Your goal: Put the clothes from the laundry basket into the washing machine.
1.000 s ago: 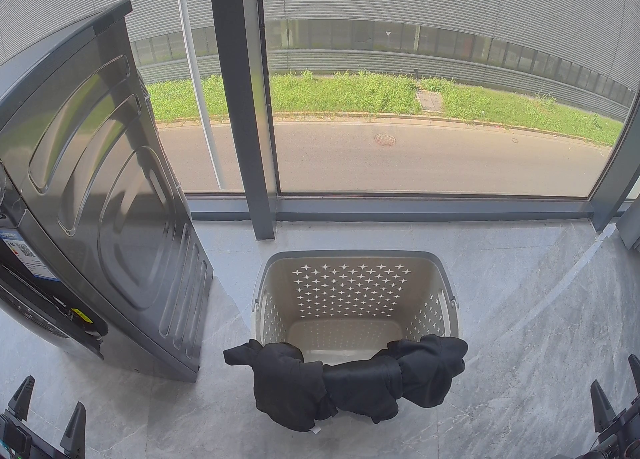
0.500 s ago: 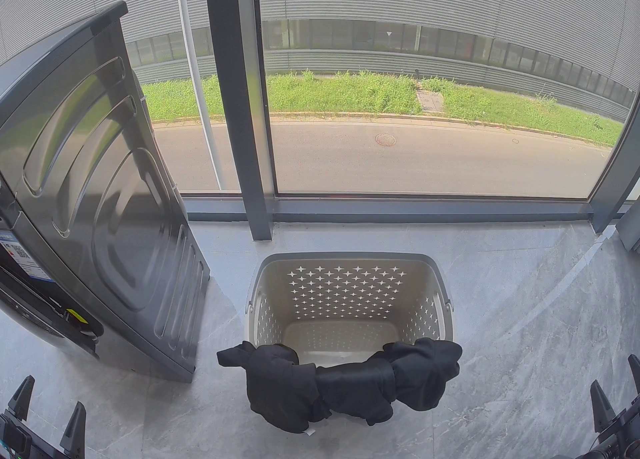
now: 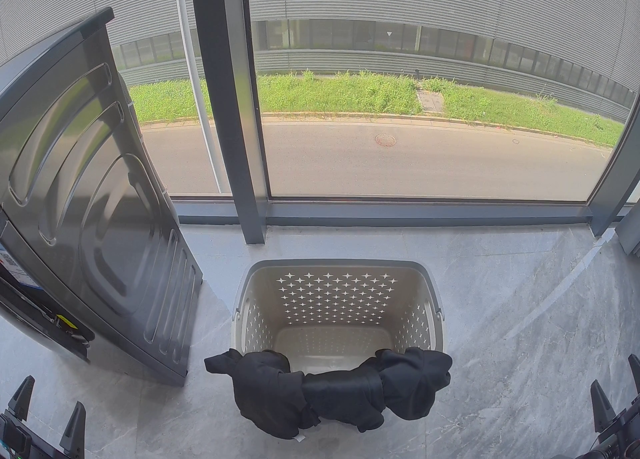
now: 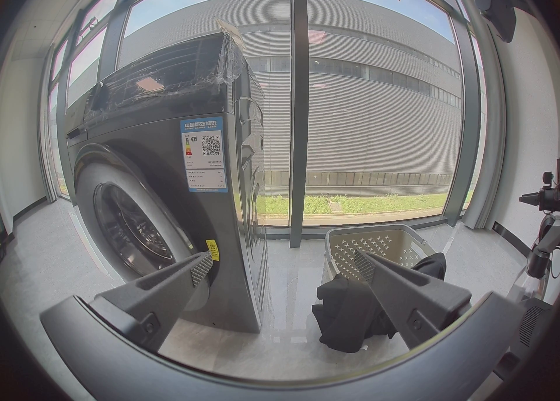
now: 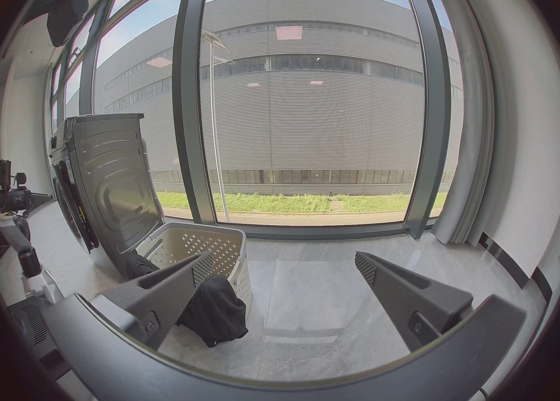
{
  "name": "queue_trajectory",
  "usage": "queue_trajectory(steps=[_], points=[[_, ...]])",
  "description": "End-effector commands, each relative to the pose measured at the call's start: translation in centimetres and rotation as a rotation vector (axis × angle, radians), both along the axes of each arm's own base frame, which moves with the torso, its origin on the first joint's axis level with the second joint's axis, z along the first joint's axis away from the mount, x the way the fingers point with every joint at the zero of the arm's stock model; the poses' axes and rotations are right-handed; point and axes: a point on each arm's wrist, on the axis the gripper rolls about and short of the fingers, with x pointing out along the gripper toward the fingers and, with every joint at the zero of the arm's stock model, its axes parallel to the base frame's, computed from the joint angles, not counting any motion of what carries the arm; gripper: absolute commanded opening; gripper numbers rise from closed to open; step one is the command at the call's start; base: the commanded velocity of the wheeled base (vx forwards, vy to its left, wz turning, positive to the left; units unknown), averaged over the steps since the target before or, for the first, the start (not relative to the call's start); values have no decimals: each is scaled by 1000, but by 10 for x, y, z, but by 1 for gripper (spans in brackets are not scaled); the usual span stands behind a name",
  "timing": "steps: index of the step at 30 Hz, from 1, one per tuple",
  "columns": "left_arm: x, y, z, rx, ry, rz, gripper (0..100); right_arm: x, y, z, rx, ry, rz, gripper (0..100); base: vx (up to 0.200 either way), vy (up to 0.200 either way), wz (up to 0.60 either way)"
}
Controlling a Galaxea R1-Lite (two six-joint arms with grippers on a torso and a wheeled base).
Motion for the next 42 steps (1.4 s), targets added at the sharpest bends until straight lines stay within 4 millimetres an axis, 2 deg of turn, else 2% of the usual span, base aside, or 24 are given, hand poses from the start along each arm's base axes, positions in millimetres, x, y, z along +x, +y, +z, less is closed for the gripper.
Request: queue_trajectory(steps=[1,11,20,29,35,42], points=[[0,0,-5,0,-3,0,100,0,0,-5,0,1,1,100,200,0,0],[0,0,-5,2,-3,0,100,0,0,-5,0,1,1,100,20,0,0],[0,0,-5,3,-3,-1,100,0,0,-5,0,1,1,100,200,0,0],[0,0,-5,0,-3,-1,100,0,0,-5,0,1,1,100,0,0,0],[0,0,-5,2,-3,-1,100,0,0,-5,0,1,1,100,200,0,0],[0,0,-5,3,-3,-1,100,0,0,-5,0,1,-1,100,0,0,0]])
